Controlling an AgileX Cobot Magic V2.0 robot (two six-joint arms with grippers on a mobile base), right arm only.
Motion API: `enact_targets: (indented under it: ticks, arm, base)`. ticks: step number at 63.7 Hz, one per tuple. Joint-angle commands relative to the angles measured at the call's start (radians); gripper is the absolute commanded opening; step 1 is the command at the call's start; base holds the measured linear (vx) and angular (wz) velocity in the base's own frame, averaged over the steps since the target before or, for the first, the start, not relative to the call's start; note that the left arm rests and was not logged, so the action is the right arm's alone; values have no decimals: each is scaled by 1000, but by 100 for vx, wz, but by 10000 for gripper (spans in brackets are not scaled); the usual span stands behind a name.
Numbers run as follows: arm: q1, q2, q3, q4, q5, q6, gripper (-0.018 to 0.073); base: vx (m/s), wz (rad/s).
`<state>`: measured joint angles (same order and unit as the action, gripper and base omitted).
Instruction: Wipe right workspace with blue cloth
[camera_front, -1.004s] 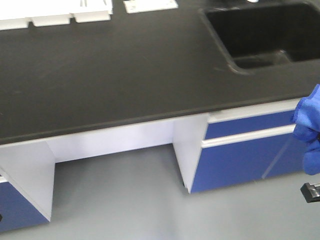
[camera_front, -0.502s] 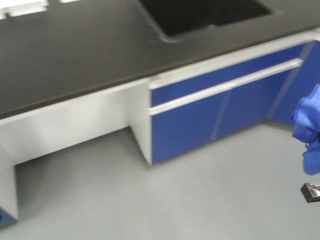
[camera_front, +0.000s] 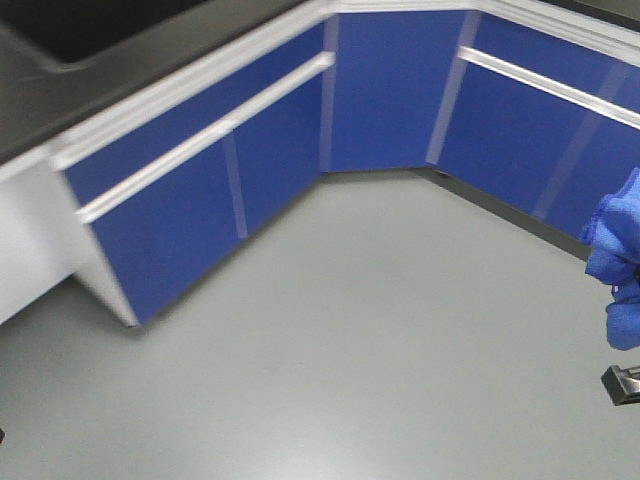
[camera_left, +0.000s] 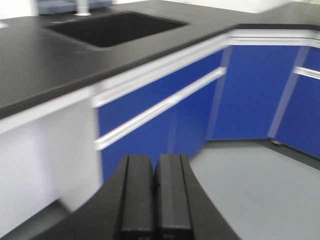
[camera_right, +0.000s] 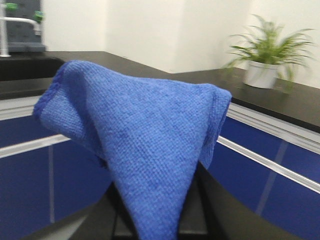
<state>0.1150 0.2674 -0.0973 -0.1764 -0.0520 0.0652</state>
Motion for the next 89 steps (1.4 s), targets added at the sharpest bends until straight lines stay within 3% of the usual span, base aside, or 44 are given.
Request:
enact_targets:
  ticks: [1,89]
  arm:
    - [-4,15,-30,-4,-94,-5,0]
    - [-4,15,-30,-4,-94,-5,0]
  base:
    - [-21,-80]
    - [-9,-57]
